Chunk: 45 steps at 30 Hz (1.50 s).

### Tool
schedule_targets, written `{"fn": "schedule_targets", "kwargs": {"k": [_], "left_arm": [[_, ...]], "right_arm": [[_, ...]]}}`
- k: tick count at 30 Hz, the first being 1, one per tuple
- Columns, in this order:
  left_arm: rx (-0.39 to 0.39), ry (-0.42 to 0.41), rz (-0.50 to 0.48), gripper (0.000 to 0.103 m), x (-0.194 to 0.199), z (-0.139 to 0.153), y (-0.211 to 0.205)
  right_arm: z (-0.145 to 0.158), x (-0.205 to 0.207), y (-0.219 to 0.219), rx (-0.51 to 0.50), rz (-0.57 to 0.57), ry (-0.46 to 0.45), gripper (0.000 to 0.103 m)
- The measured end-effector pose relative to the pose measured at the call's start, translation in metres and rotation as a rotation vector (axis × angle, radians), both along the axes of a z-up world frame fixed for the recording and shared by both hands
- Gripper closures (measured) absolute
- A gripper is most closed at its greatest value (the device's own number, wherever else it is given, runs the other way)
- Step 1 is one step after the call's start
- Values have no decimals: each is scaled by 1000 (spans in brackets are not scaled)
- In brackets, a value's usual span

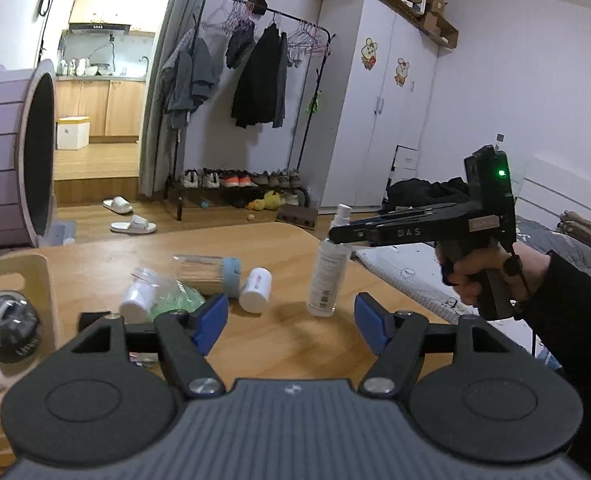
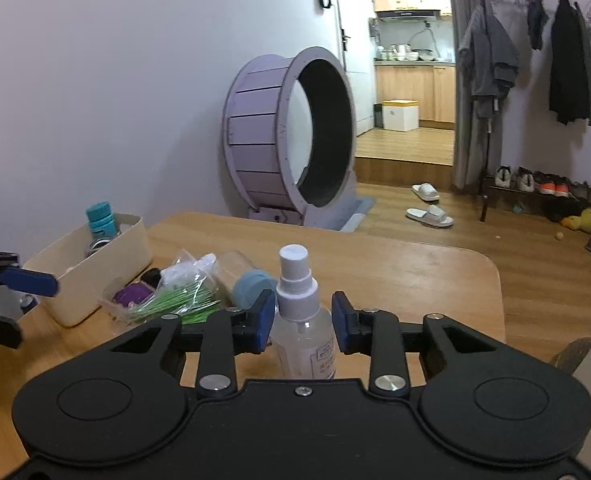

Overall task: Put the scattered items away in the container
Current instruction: 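Close the right tool on the white spray bottle and lift it, then carry the spray bottle with the right tool into the basket and release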

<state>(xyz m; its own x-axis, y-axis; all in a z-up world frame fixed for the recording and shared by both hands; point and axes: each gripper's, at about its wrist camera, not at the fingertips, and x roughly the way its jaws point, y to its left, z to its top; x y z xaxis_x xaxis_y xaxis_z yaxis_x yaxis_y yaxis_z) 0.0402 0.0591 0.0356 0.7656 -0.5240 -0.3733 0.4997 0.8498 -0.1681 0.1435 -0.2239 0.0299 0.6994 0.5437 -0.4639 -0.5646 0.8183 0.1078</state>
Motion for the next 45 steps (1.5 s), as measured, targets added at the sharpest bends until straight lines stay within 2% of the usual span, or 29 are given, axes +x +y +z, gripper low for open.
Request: {"fn": "schedule_targets", "kwargs": {"k": [1,6,9,17,22,29,37,40,41,45], "left_arm": [[6,-4,0,33,-1,2,4],[19,-22,38,31,-9,9,27],[29,-26,73,31,-14,13,40],[44,-39,194,29,-25,24,80],[25,-2,325,27,-22,24,103],[-26,14,383,26,-22,25,126],[-50,-3,381,26,-26,29,127],[-45,-7,370,26,-27,28,124],[-42,-6,370,26,-27,29,123],[-34,-9,366,26,-25,26,123]], "right_arm": [[3,-1,0,4,-2,-7,81],[29,-13,10,50,58,-60,81],[47,-16,31,64,107,-96,81],[74,0,122,104,300,-120,81],[69,18,187,85,391,-107,81],[58,44,244,82,436,-91,82],[43,57,283,-13,416,-143,82],[34,51,295,-89,430,-186,81],[33,47,295,-93,434,-202,81],[32,51,294,-76,413,-166,81]]}}
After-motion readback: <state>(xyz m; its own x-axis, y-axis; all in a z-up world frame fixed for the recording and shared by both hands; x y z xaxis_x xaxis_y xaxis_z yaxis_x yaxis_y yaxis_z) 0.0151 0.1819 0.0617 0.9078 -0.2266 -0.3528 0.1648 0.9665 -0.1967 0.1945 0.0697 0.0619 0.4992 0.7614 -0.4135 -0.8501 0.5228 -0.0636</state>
